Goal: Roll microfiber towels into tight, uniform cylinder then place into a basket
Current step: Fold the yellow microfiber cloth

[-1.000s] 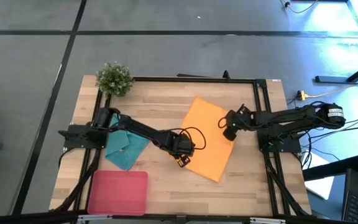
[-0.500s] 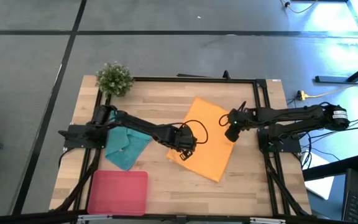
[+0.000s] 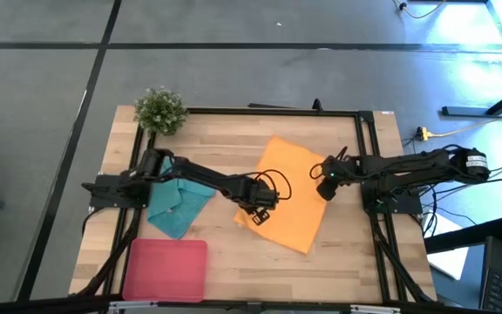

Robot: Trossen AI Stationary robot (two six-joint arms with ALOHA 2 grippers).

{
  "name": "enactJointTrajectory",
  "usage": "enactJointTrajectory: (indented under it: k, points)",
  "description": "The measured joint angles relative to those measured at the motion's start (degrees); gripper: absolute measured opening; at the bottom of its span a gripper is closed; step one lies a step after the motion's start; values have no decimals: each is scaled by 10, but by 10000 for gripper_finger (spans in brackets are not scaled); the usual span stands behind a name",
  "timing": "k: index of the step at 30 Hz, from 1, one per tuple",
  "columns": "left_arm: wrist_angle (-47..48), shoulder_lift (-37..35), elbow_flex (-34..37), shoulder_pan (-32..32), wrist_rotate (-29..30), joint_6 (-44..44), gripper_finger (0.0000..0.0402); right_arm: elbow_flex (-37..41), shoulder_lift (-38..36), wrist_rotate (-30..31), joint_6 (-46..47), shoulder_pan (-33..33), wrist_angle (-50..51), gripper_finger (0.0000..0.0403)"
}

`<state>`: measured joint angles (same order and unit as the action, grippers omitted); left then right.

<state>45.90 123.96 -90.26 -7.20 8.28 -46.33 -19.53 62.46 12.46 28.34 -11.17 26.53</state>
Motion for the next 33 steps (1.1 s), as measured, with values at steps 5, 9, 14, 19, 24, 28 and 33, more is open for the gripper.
enactJointTrajectory:
  k: [5, 9, 14, 19, 24, 28, 33]
  points:
    - [-21, 0, 0, -13, -52, -1, 41, 16, 0, 0, -44, -28, -72, 149]
    - [-49, 0, 1, -22, -71, -1, 41, 21, 1, 0, -77, -51, -103, 149]
    - [-53, 0, 1, -25, -60, 35, 41, 19, 0, 0, -134, -64, -117, 149]
    - [-39, -23, 5, -29, -12, 75, 41, -23, -15, -10, -168, -62, -69, 149]
    - [-24, -78, 2, -42, 42, 97, 41, -63, -48, -20, -174, -33, -6, 149]
    - [-1, -103, 3, -66, 43, 151, 41, -72, -86, -42, -183, 16, -3, 149]
    - [31, -114, 2, -116, 47, 198, 41, -73, -129, -66, -163, 105, -2, 149]
